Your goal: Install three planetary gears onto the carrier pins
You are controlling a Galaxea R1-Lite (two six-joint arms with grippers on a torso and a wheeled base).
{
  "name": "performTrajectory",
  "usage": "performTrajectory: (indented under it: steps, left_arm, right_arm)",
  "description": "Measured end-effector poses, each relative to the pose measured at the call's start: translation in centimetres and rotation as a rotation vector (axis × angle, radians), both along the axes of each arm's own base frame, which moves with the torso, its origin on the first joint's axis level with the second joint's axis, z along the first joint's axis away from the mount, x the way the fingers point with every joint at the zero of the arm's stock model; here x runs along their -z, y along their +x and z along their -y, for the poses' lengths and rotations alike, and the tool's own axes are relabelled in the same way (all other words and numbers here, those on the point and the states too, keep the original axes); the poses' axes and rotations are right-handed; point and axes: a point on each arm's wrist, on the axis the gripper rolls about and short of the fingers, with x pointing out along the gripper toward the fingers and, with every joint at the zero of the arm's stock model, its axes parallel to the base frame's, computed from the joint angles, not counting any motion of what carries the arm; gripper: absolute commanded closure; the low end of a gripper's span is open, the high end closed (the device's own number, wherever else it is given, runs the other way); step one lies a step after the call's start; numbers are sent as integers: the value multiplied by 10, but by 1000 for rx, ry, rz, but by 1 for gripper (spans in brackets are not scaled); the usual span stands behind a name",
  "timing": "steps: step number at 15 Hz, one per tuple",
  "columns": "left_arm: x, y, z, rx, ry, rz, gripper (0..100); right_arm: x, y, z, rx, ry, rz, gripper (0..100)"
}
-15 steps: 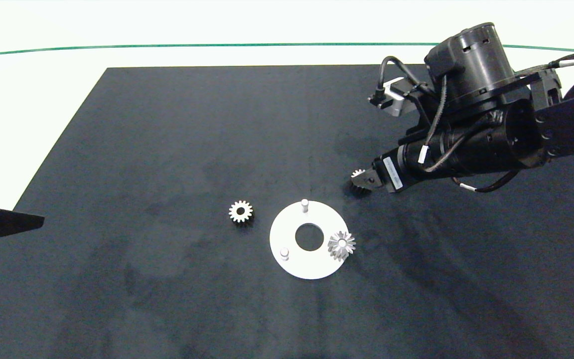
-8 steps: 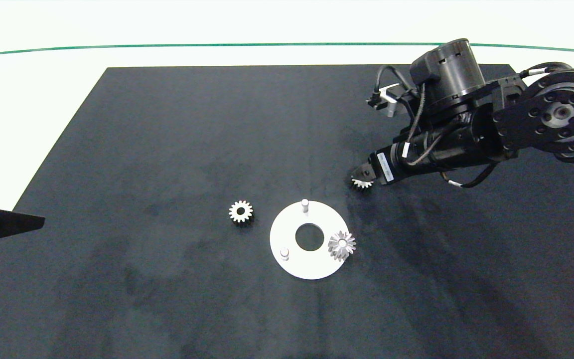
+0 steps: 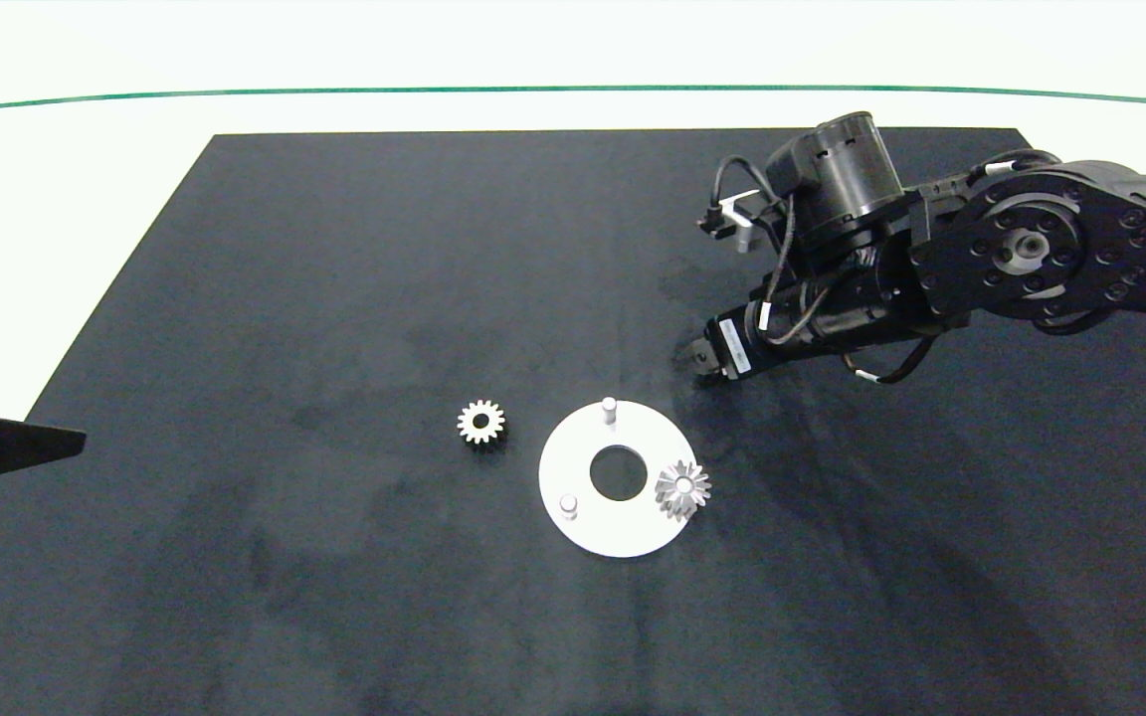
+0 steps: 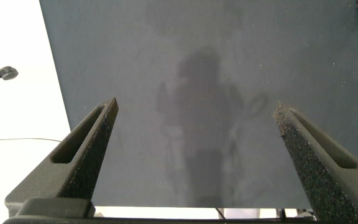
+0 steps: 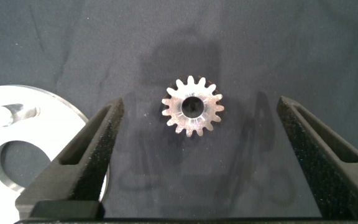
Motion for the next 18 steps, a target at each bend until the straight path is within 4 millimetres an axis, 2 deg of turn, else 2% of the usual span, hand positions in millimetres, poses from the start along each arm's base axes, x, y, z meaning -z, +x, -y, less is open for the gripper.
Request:
performTrajectory:
  steps: [6, 18]
  left_arm:
    - [1, -1, 0, 1, 1, -2, 0]
    - [0, -3, 0, 1, 1, 5, 0]
  right_arm:
    - [10, 12, -7, 5, 2, -7, 16]
    - [21, 13, -11, 8, -4, -43, 42]
